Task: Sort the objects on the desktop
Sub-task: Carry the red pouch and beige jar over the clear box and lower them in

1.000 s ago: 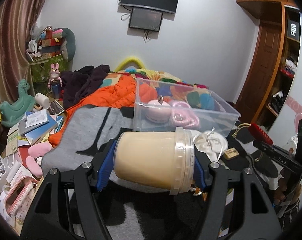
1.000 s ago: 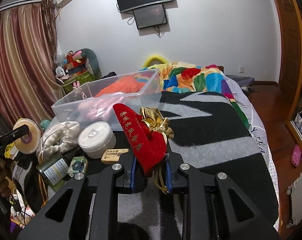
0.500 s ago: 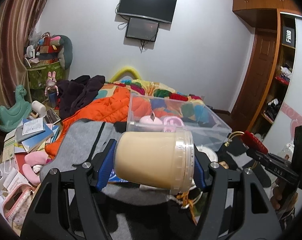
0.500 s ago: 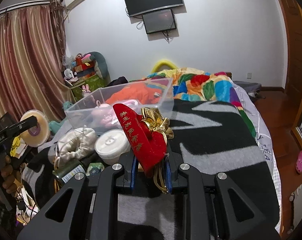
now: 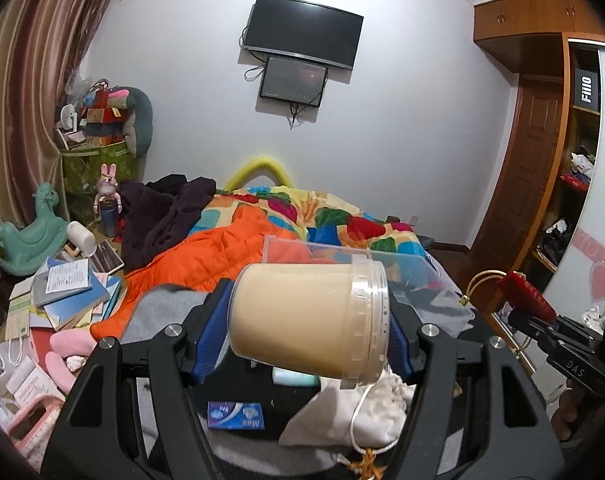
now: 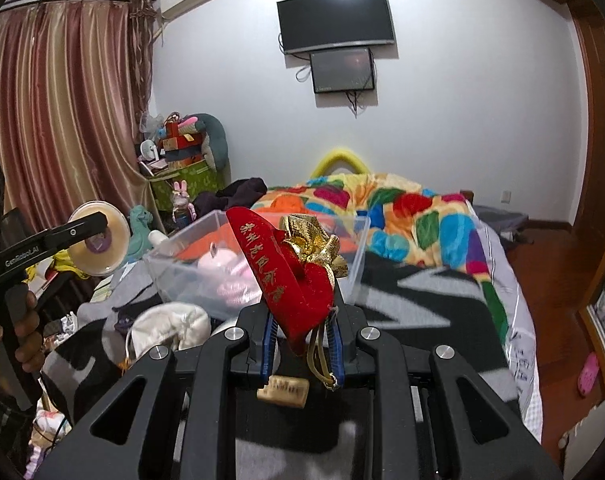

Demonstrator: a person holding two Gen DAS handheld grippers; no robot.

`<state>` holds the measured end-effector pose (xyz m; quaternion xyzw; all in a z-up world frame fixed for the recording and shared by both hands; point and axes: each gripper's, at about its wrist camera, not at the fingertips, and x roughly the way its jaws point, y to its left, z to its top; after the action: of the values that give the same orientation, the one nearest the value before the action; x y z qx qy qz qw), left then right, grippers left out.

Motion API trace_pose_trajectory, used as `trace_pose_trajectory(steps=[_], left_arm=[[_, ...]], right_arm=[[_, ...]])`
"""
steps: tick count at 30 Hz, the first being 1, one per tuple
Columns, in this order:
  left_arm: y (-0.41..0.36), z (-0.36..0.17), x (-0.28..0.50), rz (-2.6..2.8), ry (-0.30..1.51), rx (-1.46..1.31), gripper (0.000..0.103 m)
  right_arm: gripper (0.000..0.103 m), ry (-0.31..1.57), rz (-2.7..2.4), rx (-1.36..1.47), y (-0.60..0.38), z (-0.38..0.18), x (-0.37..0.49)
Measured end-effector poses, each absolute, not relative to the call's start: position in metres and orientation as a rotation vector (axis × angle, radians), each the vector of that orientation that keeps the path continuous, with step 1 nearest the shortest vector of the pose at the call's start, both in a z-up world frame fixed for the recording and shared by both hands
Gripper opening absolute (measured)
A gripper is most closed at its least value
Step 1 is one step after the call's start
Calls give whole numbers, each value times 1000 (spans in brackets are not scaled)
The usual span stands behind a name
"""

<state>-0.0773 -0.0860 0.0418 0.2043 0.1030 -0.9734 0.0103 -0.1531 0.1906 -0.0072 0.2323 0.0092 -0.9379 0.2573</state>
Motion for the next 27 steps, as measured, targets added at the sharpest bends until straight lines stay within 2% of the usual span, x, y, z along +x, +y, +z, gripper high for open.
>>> trace_pose_trajectory(steps=[18, 27], left_arm=[[-70, 57, -130, -3080, 275, 667, 66], [-63, 35, -165, -3073, 241, 782, 66]], right_arm=[[20, 55, -2544, 576, 160, 9, -201], [20, 128, -2495, 681, 134, -15, -229]])
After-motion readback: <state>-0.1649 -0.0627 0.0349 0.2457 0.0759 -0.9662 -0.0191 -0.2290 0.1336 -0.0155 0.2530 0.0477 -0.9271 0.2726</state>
